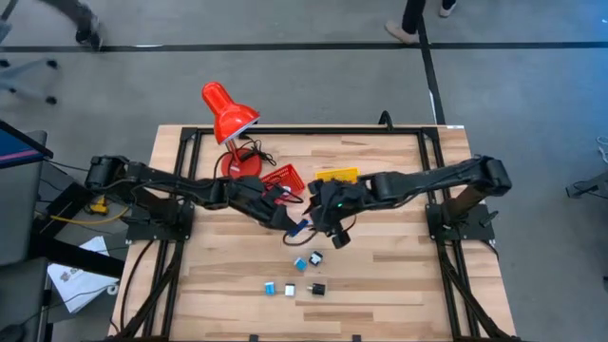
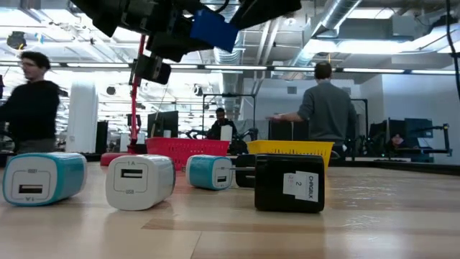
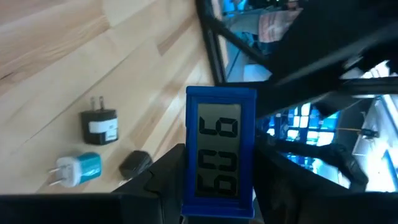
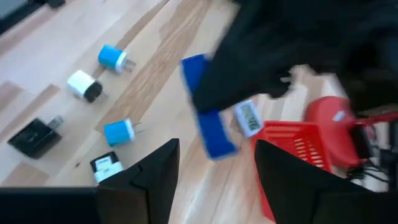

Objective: Pick & Place Office items
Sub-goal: Put the dark blue digital timer into the yellow bin

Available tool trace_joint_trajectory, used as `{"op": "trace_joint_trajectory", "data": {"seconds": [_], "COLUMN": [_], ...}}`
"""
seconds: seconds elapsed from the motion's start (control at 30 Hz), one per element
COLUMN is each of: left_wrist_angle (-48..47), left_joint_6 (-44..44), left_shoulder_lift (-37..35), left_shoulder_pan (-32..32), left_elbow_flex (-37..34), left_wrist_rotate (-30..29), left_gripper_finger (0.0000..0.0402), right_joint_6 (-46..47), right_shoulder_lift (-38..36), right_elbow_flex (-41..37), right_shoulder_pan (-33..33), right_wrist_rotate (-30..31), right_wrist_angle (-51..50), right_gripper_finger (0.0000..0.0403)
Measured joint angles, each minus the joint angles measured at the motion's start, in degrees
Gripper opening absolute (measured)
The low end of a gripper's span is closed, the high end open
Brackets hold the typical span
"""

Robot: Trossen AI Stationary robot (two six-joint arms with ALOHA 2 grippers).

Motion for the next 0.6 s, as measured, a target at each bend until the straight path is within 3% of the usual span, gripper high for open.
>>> {"op": "trace_joint_trajectory", "data": {"seconds": [0.2, 0.6], "left_wrist_angle": [-0.78, 1.67], "left_joint_6": [-0.85, -1.22], "left_shoulder_lift": [0.0, 0.02], "left_shoulder_pan": [0.37, 1.26], "left_elbow_flex": [-0.01, -0.01], "left_wrist_rotate": [-0.16, -0.14], "left_gripper_finger": [0.0153, 0.0153], "right_joint_6": [-0.58, -5.05], "right_shoulder_lift": [3.9, 3.96], "right_elbow_flex": [3.46, 3.99], "right_shoulder_pan": [0.53, 0.86], "right_wrist_rotate": [0.0, -0.07], "right_wrist_angle": [-3.63, -1.09], "right_gripper_finger": [0.0187, 0.0155]}}
